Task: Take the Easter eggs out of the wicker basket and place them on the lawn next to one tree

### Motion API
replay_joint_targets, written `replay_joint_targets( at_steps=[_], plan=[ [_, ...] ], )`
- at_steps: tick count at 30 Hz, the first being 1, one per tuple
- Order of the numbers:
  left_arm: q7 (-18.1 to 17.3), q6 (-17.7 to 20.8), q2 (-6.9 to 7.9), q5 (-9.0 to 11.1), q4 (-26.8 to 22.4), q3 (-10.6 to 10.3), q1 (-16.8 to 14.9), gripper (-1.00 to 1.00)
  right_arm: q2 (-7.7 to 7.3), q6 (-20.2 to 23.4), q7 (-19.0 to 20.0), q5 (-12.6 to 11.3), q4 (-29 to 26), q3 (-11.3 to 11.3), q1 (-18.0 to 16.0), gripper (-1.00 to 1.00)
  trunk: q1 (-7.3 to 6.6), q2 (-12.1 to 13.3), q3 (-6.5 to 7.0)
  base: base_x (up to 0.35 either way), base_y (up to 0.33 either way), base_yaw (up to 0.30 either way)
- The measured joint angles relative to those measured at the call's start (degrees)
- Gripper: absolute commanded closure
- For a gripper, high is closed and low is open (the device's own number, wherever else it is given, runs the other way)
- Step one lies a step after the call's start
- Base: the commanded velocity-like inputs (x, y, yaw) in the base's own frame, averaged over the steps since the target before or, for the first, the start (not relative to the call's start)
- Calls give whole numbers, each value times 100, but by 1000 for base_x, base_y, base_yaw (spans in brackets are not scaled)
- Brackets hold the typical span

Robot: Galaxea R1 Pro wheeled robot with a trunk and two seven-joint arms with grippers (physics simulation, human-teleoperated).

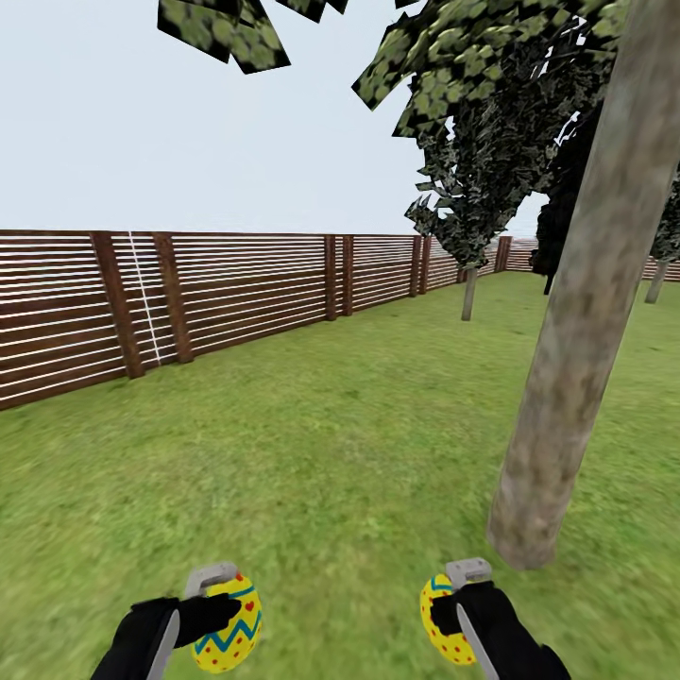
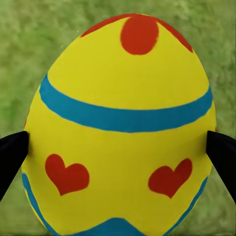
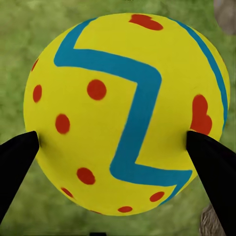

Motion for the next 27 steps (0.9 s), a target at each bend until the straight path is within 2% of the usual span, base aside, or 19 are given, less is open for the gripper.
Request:
replay_joint_targets(
  at_steps=[5, 6, 8, 10, 15, 18, 22, 27],
  plan=[
    [-1, -8, -70, 11, 18, -24, 0, 100, -7, 9, 0, 10, -48, 22, 0, 100, 0, 0, 0, 0, 0, 0],
    [4, -100, -72, 18, 9, -21, -1, 100, -5, 11, -1, 18, -49, 28, 0, 100, 0, 0, 0, 0, 0, 0],
    [37, -521, -99, 24, 13, -23, -1, 100, -6, 12, -1, 21, -49, 65, 0, 100, 0, 0, 0, 21, 0, 0],
    [7, -624, -171, 18, 29, -29, 0, 100, -12, 14, -1, 24, -49, 74, 0, 100, -1, 0, 0, 38, 0, 0],
    [8, -593, -206, 8, 46, -38, 0, 100, -20, 15, -1, 25, -175, 68, 0, 100, 0, 0, 0, 19, 0, 0],
    [-4, -595, -302, -1, 65, -38, 0, 100, -24, 21, -1, 22, -318, 73, 0, 100, -3, -1, 0, 274, 0, 0],
    [-21, -608, -272, 5, 64, -4, 0, 100, -17, 21, -3, 14, -310, 76, 0, 100, -3, -1, 0, 314, 44, -2],
    [-6, -610, -258, 30, 35, 30, -2, 100, -23, 33, 3, -28, -291, 63, 2, 100, 0, 0, 0, 44, 45, -244]
  ],
)
